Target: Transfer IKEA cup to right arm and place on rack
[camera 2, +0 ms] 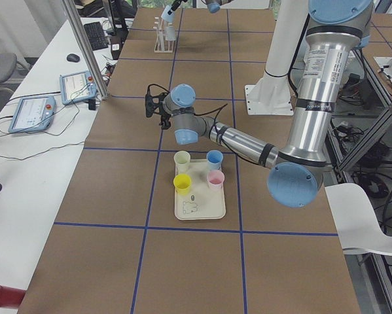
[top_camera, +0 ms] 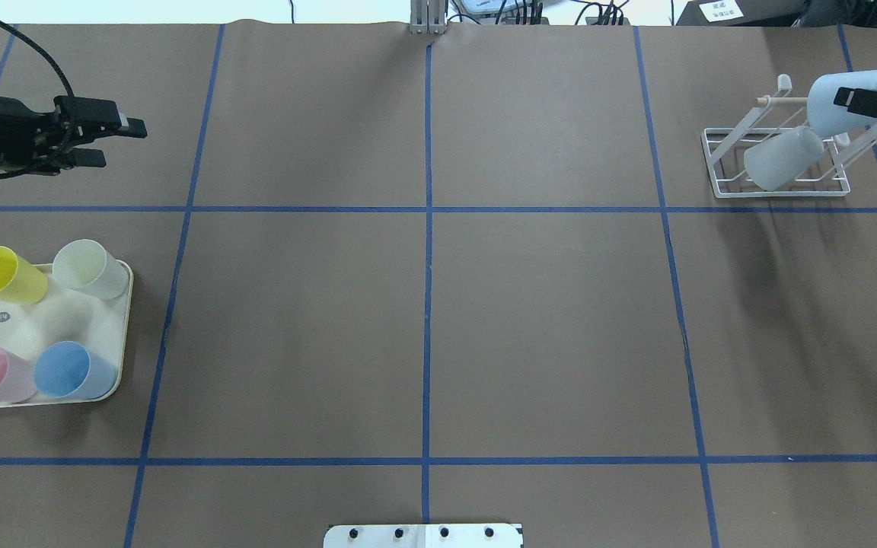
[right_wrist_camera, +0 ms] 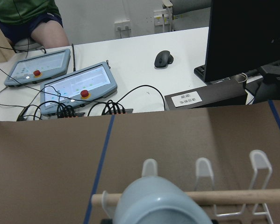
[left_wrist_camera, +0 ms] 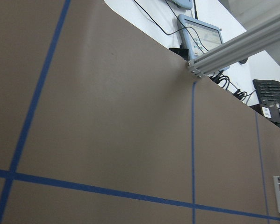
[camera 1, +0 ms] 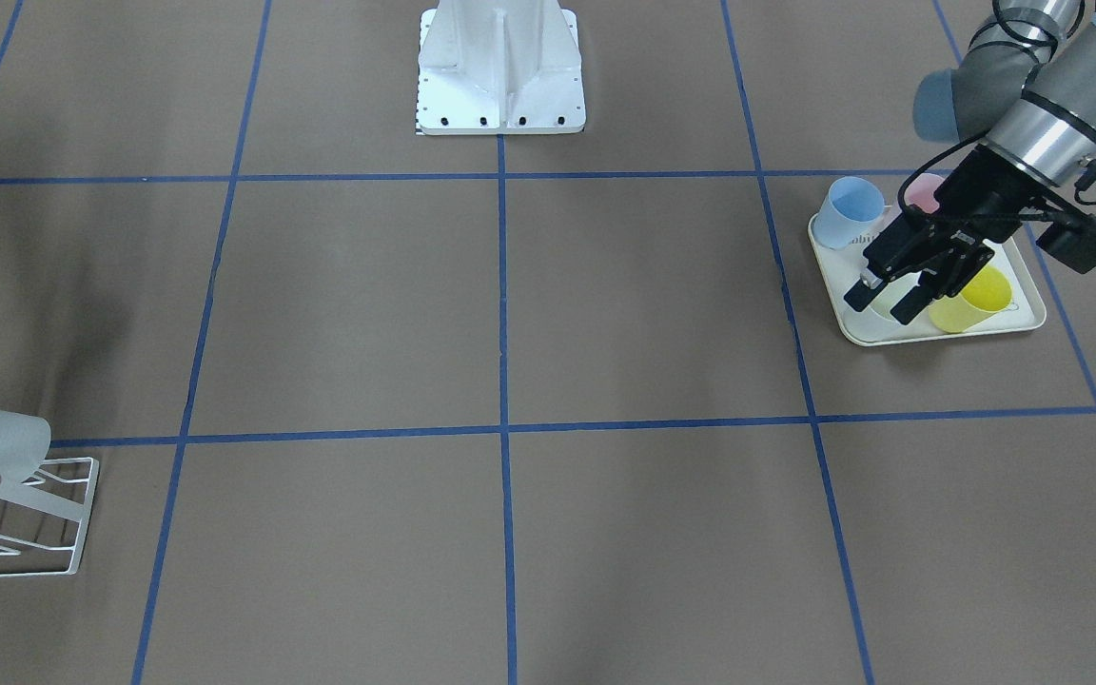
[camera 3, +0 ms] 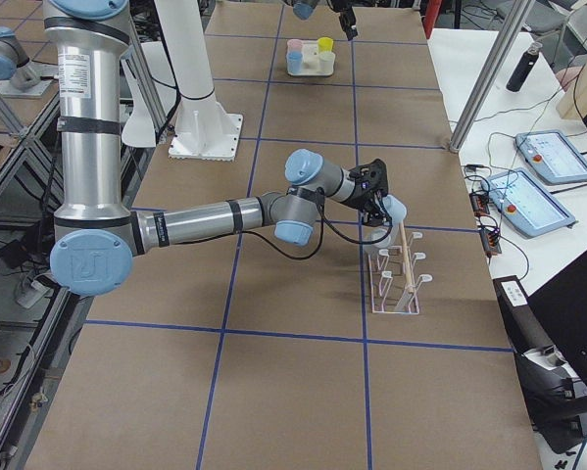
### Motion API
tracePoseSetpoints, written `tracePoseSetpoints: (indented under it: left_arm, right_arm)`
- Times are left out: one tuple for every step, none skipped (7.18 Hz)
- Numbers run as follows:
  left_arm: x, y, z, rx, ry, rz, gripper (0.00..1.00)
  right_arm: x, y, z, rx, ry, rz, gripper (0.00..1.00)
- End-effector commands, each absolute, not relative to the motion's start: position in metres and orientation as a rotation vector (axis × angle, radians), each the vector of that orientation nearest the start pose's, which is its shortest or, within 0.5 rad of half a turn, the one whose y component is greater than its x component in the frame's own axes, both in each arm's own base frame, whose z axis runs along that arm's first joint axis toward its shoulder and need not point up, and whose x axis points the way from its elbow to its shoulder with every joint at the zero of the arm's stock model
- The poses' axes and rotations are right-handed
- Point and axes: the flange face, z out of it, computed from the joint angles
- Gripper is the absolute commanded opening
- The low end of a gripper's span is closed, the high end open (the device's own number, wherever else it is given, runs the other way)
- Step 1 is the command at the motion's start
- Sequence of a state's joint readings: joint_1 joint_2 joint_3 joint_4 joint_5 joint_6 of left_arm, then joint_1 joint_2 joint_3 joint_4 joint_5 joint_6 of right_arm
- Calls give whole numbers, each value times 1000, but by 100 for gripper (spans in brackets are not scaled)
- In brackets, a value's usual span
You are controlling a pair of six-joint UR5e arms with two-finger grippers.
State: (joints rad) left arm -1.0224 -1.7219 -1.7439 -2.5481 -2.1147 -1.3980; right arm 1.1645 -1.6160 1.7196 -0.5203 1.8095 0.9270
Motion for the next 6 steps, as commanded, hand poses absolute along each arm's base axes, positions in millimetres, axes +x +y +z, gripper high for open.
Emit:
tracePoseSetpoints:
  left_arm:
    - [212,-509,393,335,1267,-348,100]
    - [212,-508,392,339,1267,-349,100]
    - [212,-507,392,341,1267,-349,100]
    - [212,-507,391,343,1268,-350,100]
    - [211,-507,390,344,1269,-349,100]
    - [211,-507,390,346,1269,-349,100]
  right_arm:
    - [-76,-504,531,676,-881,284,0]
    - [-75,-506,536,645,-900,276,0]
    - [-76,-509,546,627,-894,280,0]
    - [-80,-518,546,627,-894,284,0]
    - [-83,-526,546,626,-896,285,0]
    - [-85,-533,544,628,-897,284,0]
